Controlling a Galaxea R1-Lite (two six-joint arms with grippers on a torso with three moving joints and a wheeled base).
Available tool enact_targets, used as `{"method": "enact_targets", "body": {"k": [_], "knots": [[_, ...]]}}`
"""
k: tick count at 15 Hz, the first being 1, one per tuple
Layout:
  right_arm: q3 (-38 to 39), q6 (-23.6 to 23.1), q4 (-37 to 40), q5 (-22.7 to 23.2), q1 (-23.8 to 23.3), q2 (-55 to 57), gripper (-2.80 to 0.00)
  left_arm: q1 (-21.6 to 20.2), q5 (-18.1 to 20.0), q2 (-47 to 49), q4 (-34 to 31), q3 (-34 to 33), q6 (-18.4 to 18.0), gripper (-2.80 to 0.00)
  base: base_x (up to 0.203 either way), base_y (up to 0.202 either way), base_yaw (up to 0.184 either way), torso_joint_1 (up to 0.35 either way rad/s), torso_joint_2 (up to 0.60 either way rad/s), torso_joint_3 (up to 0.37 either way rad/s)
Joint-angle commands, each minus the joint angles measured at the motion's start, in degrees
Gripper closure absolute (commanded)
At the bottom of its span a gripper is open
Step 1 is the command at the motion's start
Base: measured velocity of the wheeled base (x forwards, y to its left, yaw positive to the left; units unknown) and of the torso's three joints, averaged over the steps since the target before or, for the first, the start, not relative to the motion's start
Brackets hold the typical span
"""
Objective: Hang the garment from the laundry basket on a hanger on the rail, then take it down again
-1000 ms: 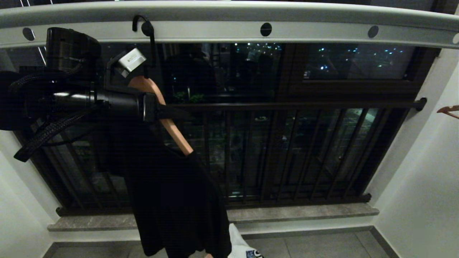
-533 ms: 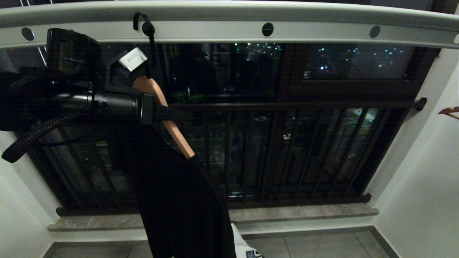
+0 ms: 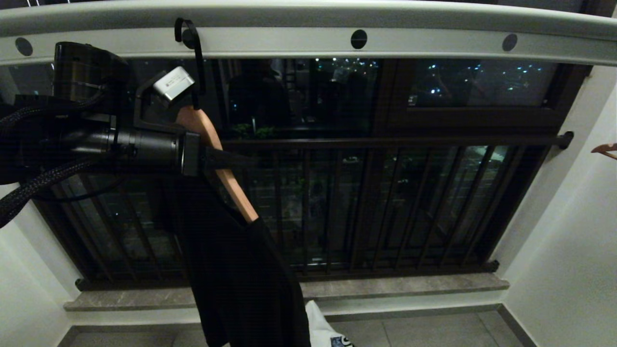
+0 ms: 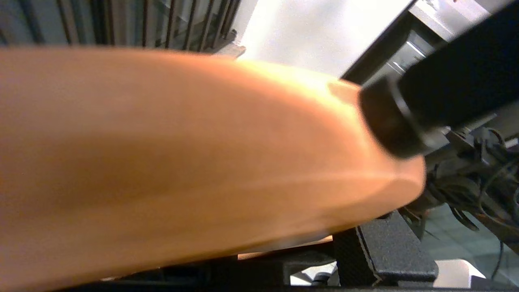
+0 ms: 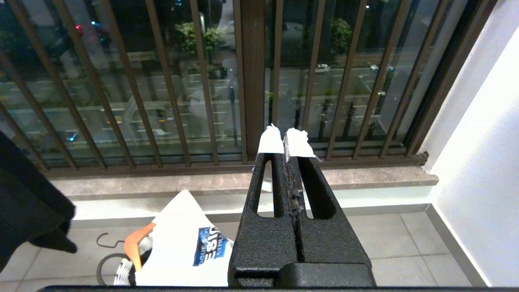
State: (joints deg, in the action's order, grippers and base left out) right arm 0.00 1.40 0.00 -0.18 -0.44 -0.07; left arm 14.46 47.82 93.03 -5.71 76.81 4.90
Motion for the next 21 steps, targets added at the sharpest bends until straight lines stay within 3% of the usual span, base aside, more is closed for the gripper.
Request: {"method": "enact_targets", "body": {"k": [1, 14, 21], "knots": [[0.00, 0.00, 0.00, 0.01, 0.00, -0.01, 0.00, -0.01, 2.10, -0.30, 0.03, -0.13, 0.00, 0.00, 0.000, 0.000, 0.000, 0.000, 0.00, 0.000], [0.00, 0.00, 0.00, 0.01, 0.00, -0.01, 0.00, -2.67, 9.75, 3.59, 0.08, 1.56, -2.58, 0.00, 0.000, 0.000, 0.000, 0.000, 0.00, 0.000], [0.00, 0.00, 0.00, 0.01, 0.00, -0.01, 0.00, -2.77, 11.40, 7.06, 0.08, 4.81, -4.02, 0.00, 0.000, 0.000, 0.000, 0.000, 0.00, 0.000]]}}
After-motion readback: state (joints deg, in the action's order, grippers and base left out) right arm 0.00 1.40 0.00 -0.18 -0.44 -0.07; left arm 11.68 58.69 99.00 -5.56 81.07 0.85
